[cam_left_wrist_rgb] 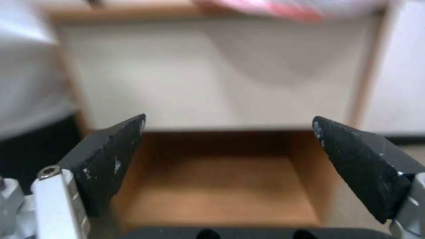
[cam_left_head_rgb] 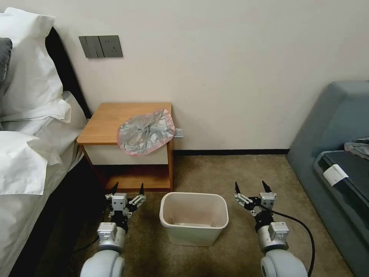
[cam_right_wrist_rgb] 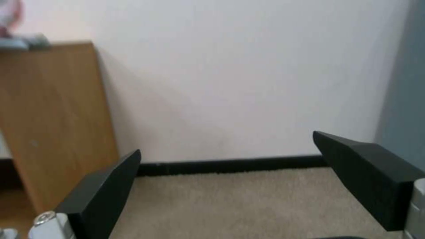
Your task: Pick up the garbage bag from the table and place it over the trash can.
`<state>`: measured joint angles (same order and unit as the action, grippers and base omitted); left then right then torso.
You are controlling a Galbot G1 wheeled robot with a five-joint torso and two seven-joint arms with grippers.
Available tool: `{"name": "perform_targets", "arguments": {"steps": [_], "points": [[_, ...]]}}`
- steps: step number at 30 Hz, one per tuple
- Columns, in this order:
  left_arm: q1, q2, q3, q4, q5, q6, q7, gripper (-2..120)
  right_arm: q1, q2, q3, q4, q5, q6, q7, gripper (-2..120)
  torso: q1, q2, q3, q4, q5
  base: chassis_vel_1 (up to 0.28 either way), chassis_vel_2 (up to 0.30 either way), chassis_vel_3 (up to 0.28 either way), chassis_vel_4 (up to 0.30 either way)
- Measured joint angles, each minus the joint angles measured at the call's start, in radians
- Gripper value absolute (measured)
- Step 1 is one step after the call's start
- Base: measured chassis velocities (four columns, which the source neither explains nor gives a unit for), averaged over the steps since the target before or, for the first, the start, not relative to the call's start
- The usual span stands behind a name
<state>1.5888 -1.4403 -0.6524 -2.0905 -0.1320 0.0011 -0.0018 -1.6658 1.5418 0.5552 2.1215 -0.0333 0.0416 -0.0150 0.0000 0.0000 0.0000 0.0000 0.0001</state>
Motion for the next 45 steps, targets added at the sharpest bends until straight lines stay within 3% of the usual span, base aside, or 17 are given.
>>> {"name": "perform_targets", "arguments": {"steps": [3, 7, 14, 20, 21, 22, 23, 26, 27, 30, 35, 40, 45], "points": [[0.028, 0.045, -0.075, -0.069, -0.098, 0.001, -0.002, 99, -0.093, 0.034, 0.005, 0.099, -0.028, 0.037, -0.015, 100, 0.0, 0.0, 0.0, 0.0001, 0.0, 0.0, 0.0, 0.0, 0.0], [0.041, 0.06, -0.08, -0.082, -0.162, 0.022, 0.004, 99, -0.172, 0.066, 0.005, 0.178, -0.047, 0.062, -0.043, 100, 0.0, 0.0, 0.0, -0.0002, -0.0017, 0.0, 0.0, 0.0, 0.0], [0.041, 0.054, -0.068, -0.048, -0.175, 0.013, 0.001, 100, -0.136, 0.06, 0.003, 0.154, -0.027, 0.059, -0.05, 100, 0.0, 0.0, 0.0, -0.0001, -0.0003, 0.0, 0.0, 0.0, 0.0], [0.008, 0.079, -0.002, -0.005, -0.159, 0.012, -0.007, 100, -0.02, -0.03, 0.008, 0.083, -0.075, 0.093, -0.063, 100, 0.0, 0.0, 0.0, 0.0003, 0.0, 0.0, 0.0, 0.0, 0.0], [-0.011, 0.089, 0.028, 0.014, -0.148, 0.014, -0.007, 100, 0.02, -0.071, 0.01, 0.056, -0.111, 0.107, -0.066, 100, 0.0, 0.0, 0.0, -0.0014, -0.0006, 0.0, 0.0, 0.0, 0.0], [-0.012, 0.093, 0.048, 0.027, -0.133, 0.01, -0.007, 100, 0.07, -0.119, -0.002, 0.021, -0.141, 0.107, -0.073, 100, 0.0, 0.0, 0.0, -0.0014, -0.0004, 0.0, 0.0, 0.0, 0.0], [-0.012, 0.093, 0.048, 0.027, -0.133, 0.01, -0.007, 100, 0.07, -0.119, -0.002, 0.021, -0.141, 0.107, -0.073, 100, 0.0, 0.0, 0.0, -0.0014, -0.0004, 0.0, 0.0, 0.0, 0.0], [-0.006, 0.096, 0.078, 0.045, -0.111, -0.007, -0.007, 100, 0.246, -0.277, -0.074, -0.106, -0.277, 0.129, -0.104, 100, 0.0, 0.0, 0.0, 0.0005, 0.0, 0.0, 0.0, 0.0, 0.0], [-0.006, 0.096, 0.078, 0.045, -0.111, -0.007, -0.007, 100, 0.246, -0.277, -0.074, -0.106, -0.277, 0.129, -0.104, 100, 0.0, 0.0, 0.0, 0.0005, 0.0, 0.0, 0.0, 0.0, 0.0], [-0.022, 0.1, 0.092, 0.062, -0.096, -0.01, -0.007, 100, 0.422, -0.373, -0.188, -0.238, -0.425, 0.167, -0.118, 100, 0.0, 0.0, 0.0, -0.0001, 0.0001, 0.0, 0.0, 0.0, 0.0], [-0.053, 0.106, 0.102, 0.09, -0.093, -0.011, -0.007, 100, 0.635, -0.388, -0.313, -0.418, -0.617, 0.261, -0.15, 100, 0.0, 0.0, 0.0, 0.0003, 0.0, 0.0, 0.0, 0.0, 0.0], [-0.063, 0.106, 0.12, 0.119, -0.079, -0.022, -0.007, 100, 0.854, -0.319, -0.411, -0.612, -0.856, 0.393, -0.157, 100, 0.0, 0.0, 0.0, 0.0002, 0.0, 0.0, 0.0, 0.0, 0.0], [-0.058, 0.103, 0.128, 0.135, -0.044, -0.032, -0.008, 100, 0.98, -0.264, -0.44, -0.746, -0.94, 0.457, -0.126, 100, 0.0, 0.0, 0.0, 0.0003, -0.0002, 0.0, 0.0, 0.0, 0.0]]}}
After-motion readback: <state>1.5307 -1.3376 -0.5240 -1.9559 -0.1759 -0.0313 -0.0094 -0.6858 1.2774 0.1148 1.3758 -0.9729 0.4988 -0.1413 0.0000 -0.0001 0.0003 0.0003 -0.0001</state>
